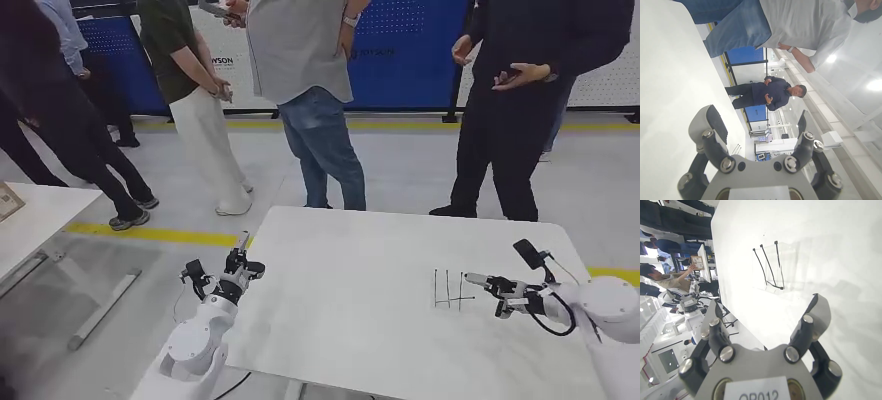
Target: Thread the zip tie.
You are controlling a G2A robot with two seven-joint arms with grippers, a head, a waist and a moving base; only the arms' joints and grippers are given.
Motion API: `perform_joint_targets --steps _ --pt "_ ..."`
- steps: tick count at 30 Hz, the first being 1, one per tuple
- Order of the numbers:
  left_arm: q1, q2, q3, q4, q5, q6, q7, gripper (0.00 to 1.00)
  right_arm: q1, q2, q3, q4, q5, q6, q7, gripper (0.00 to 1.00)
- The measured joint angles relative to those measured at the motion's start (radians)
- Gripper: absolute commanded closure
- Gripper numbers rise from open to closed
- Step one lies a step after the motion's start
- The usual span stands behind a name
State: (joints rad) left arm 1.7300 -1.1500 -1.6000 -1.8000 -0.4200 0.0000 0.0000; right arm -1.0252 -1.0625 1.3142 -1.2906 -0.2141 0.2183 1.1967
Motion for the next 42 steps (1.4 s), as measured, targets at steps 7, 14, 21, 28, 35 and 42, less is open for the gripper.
perform_joint_targets --steps 7,14,21,28,35,42 --pt "0.0 0.0 0.0 0.0 0.0 0.0 0.0 0.0 0.033 -0.005 -0.015 0.068 0.058 -0.065 0.018 0.0" --pt "0.0 0.0 0.0 0.0 0.0 0.0 0.0 0.0 0.163 -0.03 -0.119 0.256 0.069 -0.073 0.058 0.0" --pt "0.0 0.0 0.0 0.0 0.0 0.0 0.0 0.0 0.177 -0.032 -0.132 0.277 0.072 -0.067 0.093 0.0" --pt "0.0 0.0 0.0 0.0 0.0 0.0 0.0 0.0 0.162 -0.03 -0.112 0.293 0.113 -0.095 0.056 0.0" --pt "0.0 0.0 0.0 0.0 0.0 0.0 0.0 0.0 0.177 -0.028 -0.127 0.331 0.113 -0.09 0.067 0.58" --pt "0.0 0.0 0.0 0.0 0.0 0.0 0.0 0.0 0.206 -0.034 -0.159 0.387 0.117 -0.091 0.065 0.59"
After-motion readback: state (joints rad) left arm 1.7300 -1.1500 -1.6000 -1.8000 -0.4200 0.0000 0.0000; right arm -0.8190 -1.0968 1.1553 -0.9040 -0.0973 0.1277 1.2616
